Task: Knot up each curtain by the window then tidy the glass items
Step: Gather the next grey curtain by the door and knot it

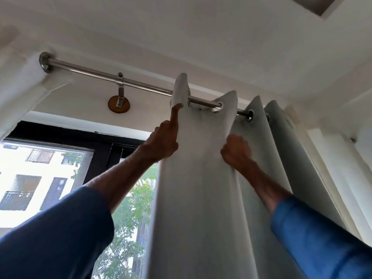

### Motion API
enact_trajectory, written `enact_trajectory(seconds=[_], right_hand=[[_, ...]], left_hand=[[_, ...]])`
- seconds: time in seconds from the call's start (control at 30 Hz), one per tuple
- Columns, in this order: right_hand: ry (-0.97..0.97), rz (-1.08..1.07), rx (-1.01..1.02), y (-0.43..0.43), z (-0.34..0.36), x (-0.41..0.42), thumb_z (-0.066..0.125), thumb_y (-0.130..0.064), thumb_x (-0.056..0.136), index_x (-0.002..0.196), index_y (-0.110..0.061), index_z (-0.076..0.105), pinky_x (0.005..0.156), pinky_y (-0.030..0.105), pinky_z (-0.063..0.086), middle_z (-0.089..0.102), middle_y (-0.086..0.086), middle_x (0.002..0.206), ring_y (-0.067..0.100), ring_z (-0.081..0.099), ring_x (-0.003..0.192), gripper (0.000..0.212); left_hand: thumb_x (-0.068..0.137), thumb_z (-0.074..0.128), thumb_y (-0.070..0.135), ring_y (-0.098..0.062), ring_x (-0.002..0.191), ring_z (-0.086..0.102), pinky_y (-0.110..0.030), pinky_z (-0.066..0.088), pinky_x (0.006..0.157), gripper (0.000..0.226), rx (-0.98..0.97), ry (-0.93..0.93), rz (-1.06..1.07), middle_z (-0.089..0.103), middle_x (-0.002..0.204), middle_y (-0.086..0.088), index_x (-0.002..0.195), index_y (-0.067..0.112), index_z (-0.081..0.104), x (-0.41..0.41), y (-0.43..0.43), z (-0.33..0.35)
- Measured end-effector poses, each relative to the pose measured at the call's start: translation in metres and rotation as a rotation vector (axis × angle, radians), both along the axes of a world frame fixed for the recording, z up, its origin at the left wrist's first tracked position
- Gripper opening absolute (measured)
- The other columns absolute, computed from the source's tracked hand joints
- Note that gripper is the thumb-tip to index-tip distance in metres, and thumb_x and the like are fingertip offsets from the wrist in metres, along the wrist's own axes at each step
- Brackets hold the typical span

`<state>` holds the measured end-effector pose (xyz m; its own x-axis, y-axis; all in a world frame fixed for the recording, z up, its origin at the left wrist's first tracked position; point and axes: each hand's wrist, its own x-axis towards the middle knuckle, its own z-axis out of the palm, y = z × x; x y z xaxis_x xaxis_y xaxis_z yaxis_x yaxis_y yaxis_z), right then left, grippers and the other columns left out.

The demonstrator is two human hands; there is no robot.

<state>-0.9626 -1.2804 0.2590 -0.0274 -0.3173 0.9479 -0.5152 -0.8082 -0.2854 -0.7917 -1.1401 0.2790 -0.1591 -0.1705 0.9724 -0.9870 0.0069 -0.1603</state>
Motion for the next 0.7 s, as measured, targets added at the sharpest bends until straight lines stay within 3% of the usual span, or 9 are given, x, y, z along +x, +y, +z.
enact_trajectory(seconds=[0.1, 0.13, 0.2, 0.3, 0.4, 0.47, 0.6, 0.7], right_hand=[[0.039, -0.052, -0.142, 0.037, 0.004, 0.024, 0.059, -0.017, 0.089, 0.114, -0.004, 0.059, 0.089, 0.038, 0.049, 0.062, 0.022, 0.120, 0.041, 0.060, 0.113, 0.028], [0.084, -0.065, -0.207, 0.050, 0.005, 0.034, 0.058, -0.017, 0.090, 0.114, -0.005, 0.059, 0.089, 0.038, 0.049, 0.062, 0.021, 0.120, 0.041, 0.060, 0.113, 0.026], [0.167, -0.086, -0.311, 0.076, 0.003, 0.052, 0.058, -0.016, 0.091, 0.111, -0.007, 0.059, 0.084, 0.038, 0.048, 0.063, 0.020, 0.117, 0.041, 0.061, 0.110, 0.022], [0.211, -0.017, -0.385, 0.089, -0.001, 0.064, 0.058, -0.010, 0.088, 0.093, -0.012, 0.055, 0.070, 0.035, 0.035, 0.063, 0.019, 0.107, 0.041, 0.061, 0.101, 0.006], [0.212, -0.005, -0.363, 0.071, -0.011, 0.064, 0.057, -0.008, 0.085, 0.080, -0.019, 0.044, 0.066, 0.034, 0.031, 0.062, 0.019, 0.099, 0.043, 0.061, 0.095, 0.017], [0.215, 0.022, -0.339, 0.061, -0.026, 0.066, 0.055, -0.008, 0.085, 0.075, -0.019, 0.043, 0.064, 0.035, 0.030, 0.062, 0.020, 0.093, 0.043, 0.061, 0.089, 0.019], [0.206, 0.019, -0.320, 0.050, -0.058, 0.069, 0.053, -0.011, 0.086, 0.084, -0.011, 0.060, 0.064, 0.034, 0.036, 0.066, 0.018, 0.091, 0.042, 0.063, 0.086, 0.007], [0.201, -0.010, -0.338, 0.042, -0.085, 0.062, 0.052, -0.019, 0.093, 0.093, -0.011, 0.064, 0.067, 0.036, 0.035, 0.067, 0.017, 0.095, 0.040, 0.062, 0.089, 0.015]], left_hand=[[0.067, 0.048, 0.001, -0.034, 0.083, 0.063, -0.039, 0.054, 0.073, 0.051, 0.009, -0.001, 0.072, 0.059, 0.086, -0.004, 0.109, 0.029, 0.054, 0.014, -0.003, 0.003], [0.069, 0.050, 0.005, -0.032, 0.089, 0.065, -0.035, 0.054, 0.076, 0.037, 0.024, 0.035, 0.087, 0.063, 0.089, -0.003, 0.094, 0.029, 0.060, 0.014, -0.002, 0.003], [0.076, 0.050, 0.016, -0.033, 0.095, 0.066, -0.030, 0.047, 0.073, 0.022, 0.042, 0.008, 0.168, 0.071, 0.095, -0.010, 0.085, 0.021, 0.069, 0.011, -0.003, 0.001], [0.082, 0.047, 0.025, -0.043, 0.091, 0.064, -0.029, 0.031, 0.065, 0.032, 0.071, -0.064, 0.208, 0.069, 0.095, -0.024, 0.086, 0.001, 0.068, 0.004, -0.002, -0.003], [0.061, 0.045, 0.030, -0.035, 0.089, 0.067, -0.026, 0.034, 0.062, 0.041, 0.150, 0.006, 0.096, 0.070, 0.088, -0.019, 0.080, 0.005, 0.070, 0.008, -0.006, -0.012], [0.057, 0.046, 0.029, -0.031, 0.087, 0.067, -0.024, 0.033, 0.054, 0.041, 0.201, 0.082, 0.045, 0.069, 0.081, -0.016, 0.079, 0.002, 0.068, 0.008, -0.013, -0.018], [0.074, 0.051, 0.020, -0.024, 0.069, 0.058, -0.026, 0.035, 0.047, 0.022, 0.268, 0.212, -0.065, 0.058, 0.066, -0.015, 0.066, 0.000, 0.055, -0.008, -0.021, -0.036], [0.075, 0.039, 0.026, -0.033, 0.078, 0.064, -0.032, 0.044, 0.056, 0.035, 0.224, 0.285, -0.163, 0.062, 0.081, -0.028, 0.069, -0.004, 0.056, -0.013, -0.029, -0.061]])
